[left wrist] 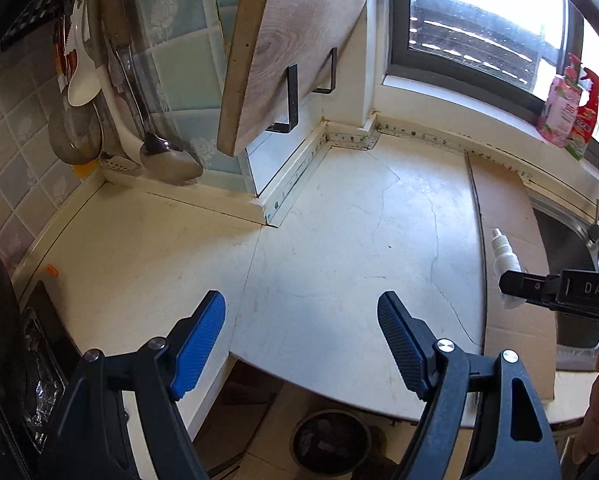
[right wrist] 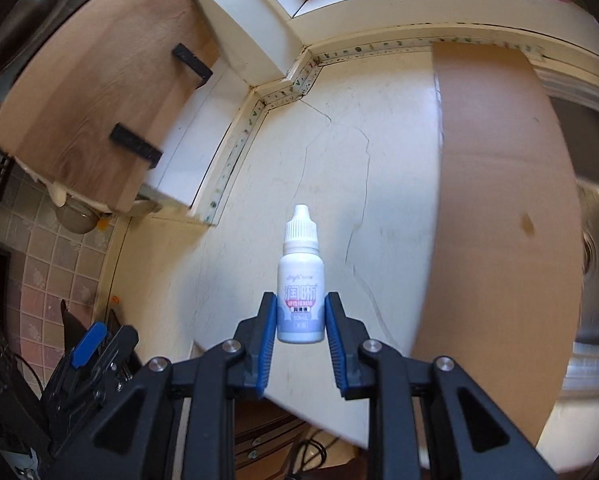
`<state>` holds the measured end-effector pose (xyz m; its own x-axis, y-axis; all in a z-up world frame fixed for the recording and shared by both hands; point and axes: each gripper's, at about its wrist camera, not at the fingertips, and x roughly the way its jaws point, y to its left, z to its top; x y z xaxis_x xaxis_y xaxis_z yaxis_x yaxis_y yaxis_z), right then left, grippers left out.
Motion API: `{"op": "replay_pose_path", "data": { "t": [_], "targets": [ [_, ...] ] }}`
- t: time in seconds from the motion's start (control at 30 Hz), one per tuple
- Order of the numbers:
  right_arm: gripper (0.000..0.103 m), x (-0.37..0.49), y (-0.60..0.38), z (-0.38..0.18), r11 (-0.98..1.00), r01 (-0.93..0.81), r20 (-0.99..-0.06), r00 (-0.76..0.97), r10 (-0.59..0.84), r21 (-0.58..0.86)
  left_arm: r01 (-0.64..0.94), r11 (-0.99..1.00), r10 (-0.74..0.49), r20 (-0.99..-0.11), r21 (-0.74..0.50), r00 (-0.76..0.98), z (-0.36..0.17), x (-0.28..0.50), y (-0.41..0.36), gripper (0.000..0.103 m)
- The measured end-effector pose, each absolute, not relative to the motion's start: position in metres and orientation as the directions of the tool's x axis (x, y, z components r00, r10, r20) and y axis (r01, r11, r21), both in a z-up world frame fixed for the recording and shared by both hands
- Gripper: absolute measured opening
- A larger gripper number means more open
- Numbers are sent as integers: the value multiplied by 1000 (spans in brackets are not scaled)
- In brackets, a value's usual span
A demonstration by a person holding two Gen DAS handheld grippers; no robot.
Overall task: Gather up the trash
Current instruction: 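Carry the dropper bottle down over the bin and open the right tool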
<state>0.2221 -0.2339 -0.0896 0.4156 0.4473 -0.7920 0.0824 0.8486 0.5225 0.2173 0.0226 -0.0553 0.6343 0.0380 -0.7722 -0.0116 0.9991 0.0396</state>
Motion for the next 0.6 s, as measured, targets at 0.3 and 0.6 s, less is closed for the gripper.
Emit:
{"op": "replay_pose_path", "data": {
  "t": [0.3, 0.6],
  "targets": [
    [24, 102, -191, -80, 856, 158, -803, 463, 377, 493, 111, 994, -69, -759, 4, 647, -53, 124, 49, 77],
    [24, 24, -161, -108, 860, 221, -851, 387, 356, 461, 171, 985, -119, -795, -19, 595, -77, 59, 65, 77]
  ]
}}
